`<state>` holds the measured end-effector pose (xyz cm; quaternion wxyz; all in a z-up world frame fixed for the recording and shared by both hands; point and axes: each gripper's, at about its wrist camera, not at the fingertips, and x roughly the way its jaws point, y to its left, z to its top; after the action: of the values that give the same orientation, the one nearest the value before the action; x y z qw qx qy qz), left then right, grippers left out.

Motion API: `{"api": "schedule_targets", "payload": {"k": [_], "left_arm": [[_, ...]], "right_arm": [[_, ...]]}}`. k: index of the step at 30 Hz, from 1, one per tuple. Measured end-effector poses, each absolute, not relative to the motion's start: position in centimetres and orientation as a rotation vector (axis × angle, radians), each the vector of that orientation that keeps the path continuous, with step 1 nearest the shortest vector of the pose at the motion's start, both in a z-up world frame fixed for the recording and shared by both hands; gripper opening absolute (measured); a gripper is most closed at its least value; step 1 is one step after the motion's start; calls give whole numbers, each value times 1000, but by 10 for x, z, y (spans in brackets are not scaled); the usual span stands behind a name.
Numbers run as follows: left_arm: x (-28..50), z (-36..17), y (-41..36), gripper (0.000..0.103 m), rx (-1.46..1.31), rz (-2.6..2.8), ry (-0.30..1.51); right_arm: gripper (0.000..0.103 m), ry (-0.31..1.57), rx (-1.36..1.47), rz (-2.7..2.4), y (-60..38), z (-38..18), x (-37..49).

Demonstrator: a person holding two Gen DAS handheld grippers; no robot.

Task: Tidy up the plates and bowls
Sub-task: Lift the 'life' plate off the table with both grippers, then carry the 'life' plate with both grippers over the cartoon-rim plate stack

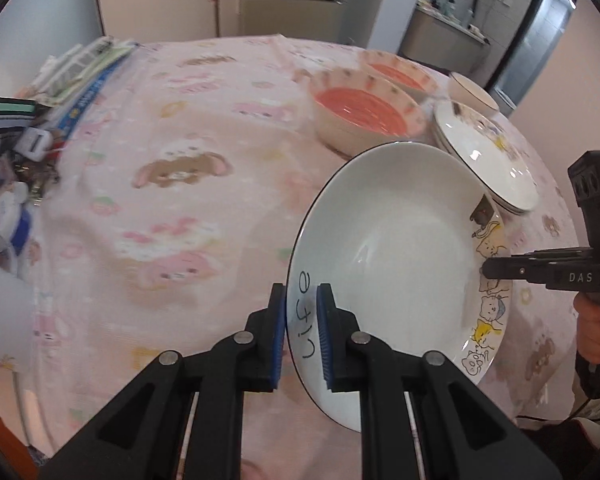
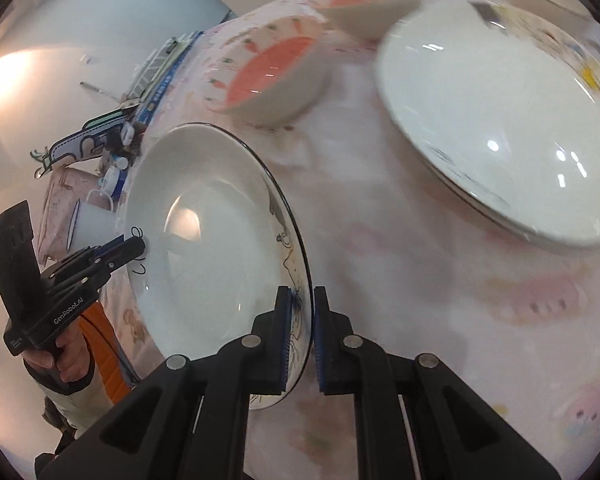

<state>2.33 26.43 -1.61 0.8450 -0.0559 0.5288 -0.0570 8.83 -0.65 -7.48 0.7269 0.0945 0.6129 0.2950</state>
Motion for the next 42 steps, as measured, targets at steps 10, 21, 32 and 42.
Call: {"api": "schedule_targets", "payload": {"k": [10,21,32,42], "left_arm": [[33,-22,196,13,-85,-233,1141],[45,-40,180,19,-102,-274,1160],[42,-54,198,15,-258,-355,1195],[34,-20,179,14,-140,-330,1138]], "right_arm": [[11,1322,271,571,-91,-83,61],[11,1312,327,613,-127,-97,63],[11,1331,503,675,-135,-113,66],[11,1334,517,609,-139,-103,67]]}}
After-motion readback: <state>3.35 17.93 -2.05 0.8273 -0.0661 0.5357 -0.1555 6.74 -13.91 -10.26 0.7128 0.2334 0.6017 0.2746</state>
